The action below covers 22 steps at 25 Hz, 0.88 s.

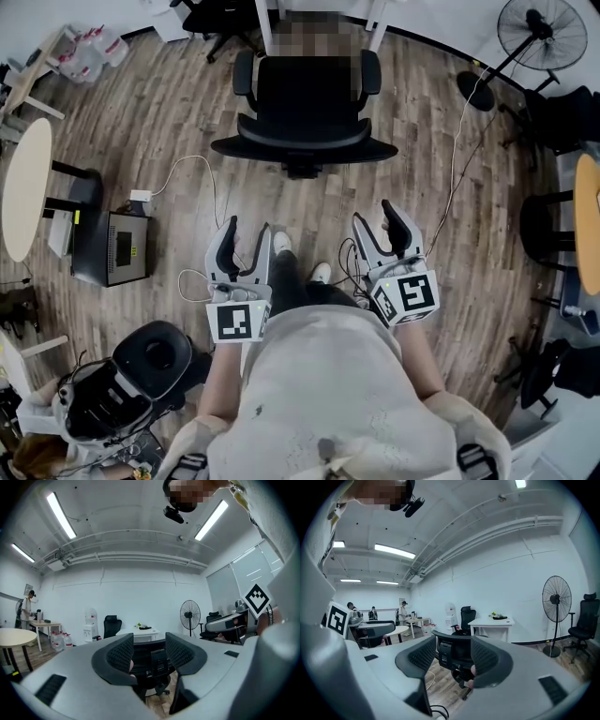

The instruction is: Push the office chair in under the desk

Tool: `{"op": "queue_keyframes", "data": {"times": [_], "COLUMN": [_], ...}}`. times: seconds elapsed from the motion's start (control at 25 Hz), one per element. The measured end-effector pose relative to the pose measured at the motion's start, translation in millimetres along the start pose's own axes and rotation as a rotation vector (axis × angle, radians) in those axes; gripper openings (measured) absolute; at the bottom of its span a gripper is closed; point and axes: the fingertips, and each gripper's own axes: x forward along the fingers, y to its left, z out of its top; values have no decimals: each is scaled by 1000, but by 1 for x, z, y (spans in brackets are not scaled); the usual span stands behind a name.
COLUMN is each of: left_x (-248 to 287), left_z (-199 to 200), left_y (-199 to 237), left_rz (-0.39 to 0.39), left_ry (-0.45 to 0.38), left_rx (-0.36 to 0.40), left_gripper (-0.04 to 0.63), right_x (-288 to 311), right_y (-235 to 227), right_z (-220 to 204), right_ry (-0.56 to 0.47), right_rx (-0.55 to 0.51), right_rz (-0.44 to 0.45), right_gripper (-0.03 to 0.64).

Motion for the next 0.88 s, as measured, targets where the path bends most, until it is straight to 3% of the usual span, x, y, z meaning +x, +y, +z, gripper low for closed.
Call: {"op": "queue_keyframes", "data": {"times": [0.88], "left_x": [173], "left_z": [-92], "left_y": [90], "left_rz": [-35], "left_ry": [162], "left_rx": [51], "left_gripper": [218], "right_x": [155], "right_y": [-94], "right_z": [-43], "right_ry": [189], "right_rx": [-54], "right_rz": [-110], "right_gripper": [247]}}
